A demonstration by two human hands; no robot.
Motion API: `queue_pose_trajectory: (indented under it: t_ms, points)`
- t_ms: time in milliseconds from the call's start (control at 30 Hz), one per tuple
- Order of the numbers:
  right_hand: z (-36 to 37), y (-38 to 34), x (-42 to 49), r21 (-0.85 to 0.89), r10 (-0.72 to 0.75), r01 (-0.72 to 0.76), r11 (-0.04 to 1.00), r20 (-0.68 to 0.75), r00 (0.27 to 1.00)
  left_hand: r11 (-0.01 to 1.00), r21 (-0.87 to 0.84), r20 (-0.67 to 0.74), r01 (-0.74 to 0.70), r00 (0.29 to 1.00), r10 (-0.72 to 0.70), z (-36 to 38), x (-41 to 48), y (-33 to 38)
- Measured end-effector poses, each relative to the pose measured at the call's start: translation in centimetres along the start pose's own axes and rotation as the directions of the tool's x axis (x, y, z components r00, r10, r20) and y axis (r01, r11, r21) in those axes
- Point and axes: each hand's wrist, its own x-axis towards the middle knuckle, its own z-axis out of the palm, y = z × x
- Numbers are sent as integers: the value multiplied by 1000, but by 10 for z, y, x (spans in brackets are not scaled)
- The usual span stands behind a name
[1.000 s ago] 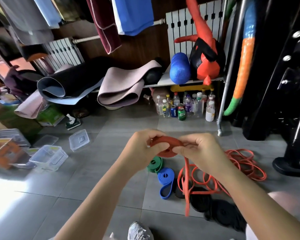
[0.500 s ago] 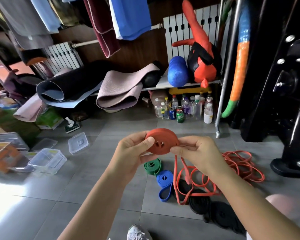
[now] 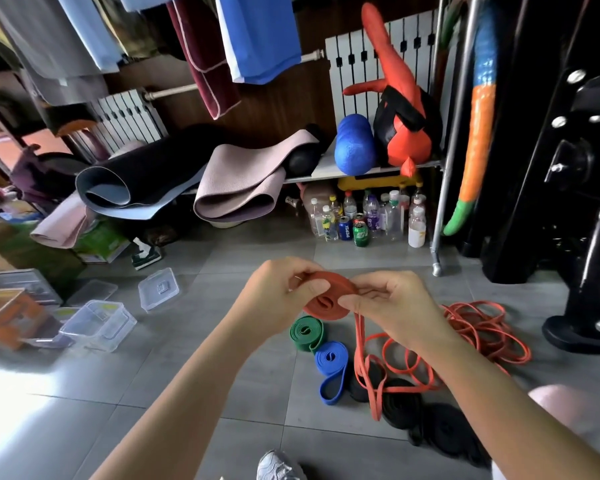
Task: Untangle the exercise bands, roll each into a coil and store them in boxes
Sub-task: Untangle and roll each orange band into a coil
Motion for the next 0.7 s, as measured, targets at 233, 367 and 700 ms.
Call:
queue_pose_trajectory:
  t_ms: [233,367,700]
  points:
    - [4,0,3,39,-51,51,998,5,999,964,-250,8,87,996,-88,-6,-5,-3]
    - [4,3,5,27,-51,51,998,-14,999,861,-480,-63,166,973,-222,-6,-7,-7]
    - [7,8,4,24,-49,52,998,-105,993,477,-855,44,202,946,-321,15,-16,-22]
